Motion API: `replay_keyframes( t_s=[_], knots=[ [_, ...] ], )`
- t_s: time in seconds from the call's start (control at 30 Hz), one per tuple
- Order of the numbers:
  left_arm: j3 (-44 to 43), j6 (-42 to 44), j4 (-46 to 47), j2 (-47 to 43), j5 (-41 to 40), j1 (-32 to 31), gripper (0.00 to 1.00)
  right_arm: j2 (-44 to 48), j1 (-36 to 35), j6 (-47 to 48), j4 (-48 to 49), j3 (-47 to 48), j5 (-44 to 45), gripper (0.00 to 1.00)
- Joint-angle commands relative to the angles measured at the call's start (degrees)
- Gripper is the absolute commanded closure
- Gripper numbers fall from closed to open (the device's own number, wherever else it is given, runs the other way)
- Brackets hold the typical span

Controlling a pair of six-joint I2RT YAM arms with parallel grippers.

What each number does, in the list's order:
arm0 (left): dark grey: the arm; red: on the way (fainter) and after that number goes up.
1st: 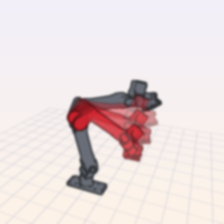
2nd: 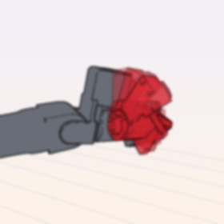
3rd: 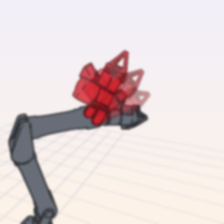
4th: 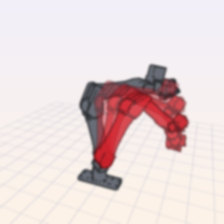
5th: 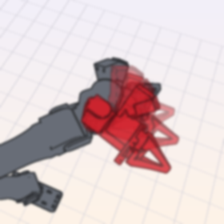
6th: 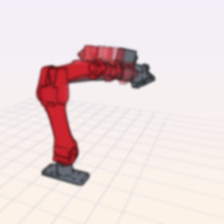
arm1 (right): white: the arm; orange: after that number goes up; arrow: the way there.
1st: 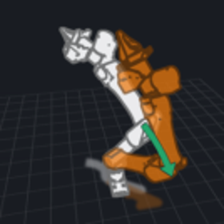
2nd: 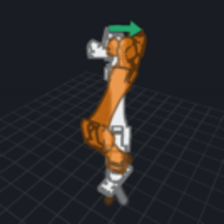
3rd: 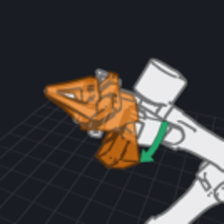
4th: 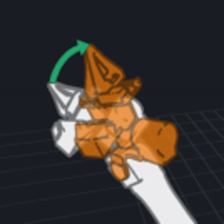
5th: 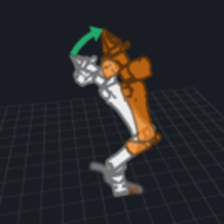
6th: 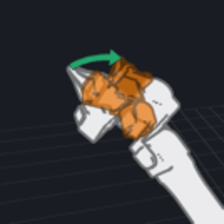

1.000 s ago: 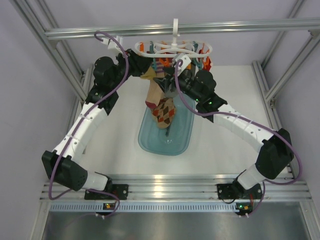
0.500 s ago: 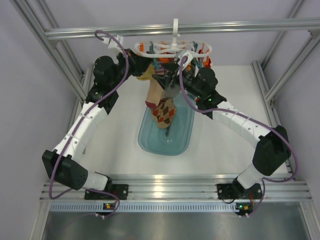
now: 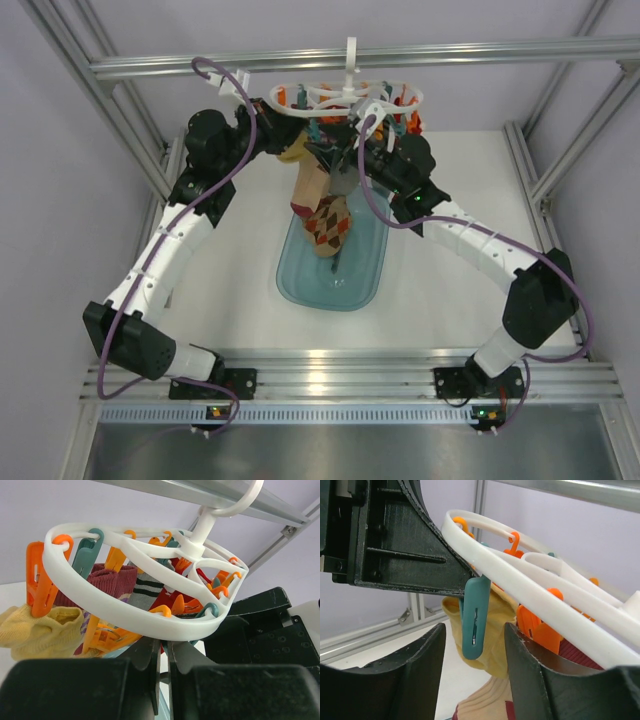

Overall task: Clip the socks to the hanger
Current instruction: Open the clamp at the hanger.

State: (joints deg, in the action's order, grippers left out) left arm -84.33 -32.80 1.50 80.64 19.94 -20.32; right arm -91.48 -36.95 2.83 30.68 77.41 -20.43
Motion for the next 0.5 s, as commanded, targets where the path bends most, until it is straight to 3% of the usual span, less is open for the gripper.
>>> replay_keyframes(
  t_s=[0.0,0.1,0.33,0.47],
  knots=[
    [-2.41,1.25,-0.97,-1.63,3.26,-0.16,1.00,-0.19,0.39,0.60,4.57,3.45,-0.31,0.51],
    [-2.50,1.07,-0.97,-1.71,3.96,-0.16,1.00,-0.36,0.30,1.03,4.13,3.63,-1.28,0.62],
    [-1.28,-1.04,1.31,-2.68,6.77,-0.07,0.95,0.34,0.30,0.95,2.37,3.28,-1.90,0.78],
    [0.31,-2.27,2.89,-4.00,7.39,-0.16,0.80,0.78,0.30,0.25,1.93,3.19,-1.64,0.95]
  ],
)
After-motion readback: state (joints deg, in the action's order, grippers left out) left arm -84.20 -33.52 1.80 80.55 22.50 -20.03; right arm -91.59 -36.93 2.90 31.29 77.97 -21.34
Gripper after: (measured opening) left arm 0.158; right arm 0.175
